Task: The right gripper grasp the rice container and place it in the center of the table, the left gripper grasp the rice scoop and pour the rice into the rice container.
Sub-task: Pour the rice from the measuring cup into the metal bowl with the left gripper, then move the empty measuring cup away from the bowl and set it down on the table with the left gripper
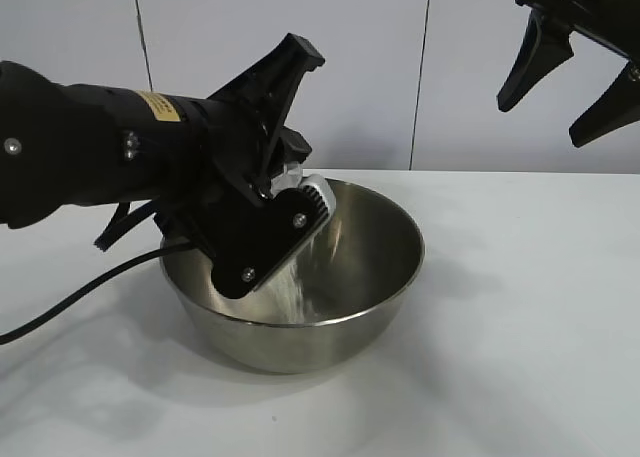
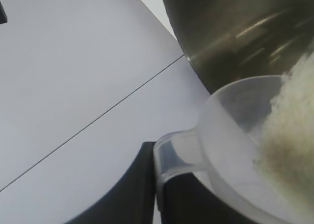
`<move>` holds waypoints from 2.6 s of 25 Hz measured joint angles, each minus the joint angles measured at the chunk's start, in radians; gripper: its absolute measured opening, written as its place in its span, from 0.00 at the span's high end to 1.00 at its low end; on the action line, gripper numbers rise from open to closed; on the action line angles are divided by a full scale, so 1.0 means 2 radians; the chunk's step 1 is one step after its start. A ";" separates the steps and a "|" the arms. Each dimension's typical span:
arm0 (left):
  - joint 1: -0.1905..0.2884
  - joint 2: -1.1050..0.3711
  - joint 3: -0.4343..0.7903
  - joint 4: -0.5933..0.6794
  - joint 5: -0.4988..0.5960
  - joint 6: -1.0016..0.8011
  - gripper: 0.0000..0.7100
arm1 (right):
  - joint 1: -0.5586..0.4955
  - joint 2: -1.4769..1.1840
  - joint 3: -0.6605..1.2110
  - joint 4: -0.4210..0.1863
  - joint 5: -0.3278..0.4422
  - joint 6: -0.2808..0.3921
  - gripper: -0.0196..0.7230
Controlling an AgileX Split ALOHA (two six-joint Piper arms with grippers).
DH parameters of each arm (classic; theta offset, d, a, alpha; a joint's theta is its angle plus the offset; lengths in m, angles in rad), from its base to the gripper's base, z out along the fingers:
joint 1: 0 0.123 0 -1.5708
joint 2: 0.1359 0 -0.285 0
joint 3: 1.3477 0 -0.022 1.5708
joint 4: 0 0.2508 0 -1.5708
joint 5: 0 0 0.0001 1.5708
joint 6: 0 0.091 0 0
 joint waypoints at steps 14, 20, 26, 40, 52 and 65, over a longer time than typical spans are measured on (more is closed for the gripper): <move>0.000 -0.011 -0.002 -0.022 0.016 0.063 1.00 | 0.000 0.000 0.000 -0.001 0.001 0.000 0.31; 0.000 -0.011 -0.019 -0.064 0.026 0.126 1.00 | 0.000 0.000 0.000 0.000 0.003 0.000 0.31; 0.000 -0.011 -0.020 -0.076 0.031 0.149 1.00 | 0.000 0.000 0.000 0.000 0.007 0.000 0.31; 0.000 -0.011 -0.023 -0.157 0.019 -0.020 1.00 | 0.000 0.000 0.000 0.000 0.008 0.000 0.31; 0.000 -0.011 -0.023 -0.213 0.000 -0.334 1.00 | 0.000 0.000 0.000 0.000 0.008 0.000 0.31; 0.002 -0.011 -0.023 -0.248 -0.025 -0.497 1.00 | 0.000 0.000 0.000 0.000 0.008 0.000 0.31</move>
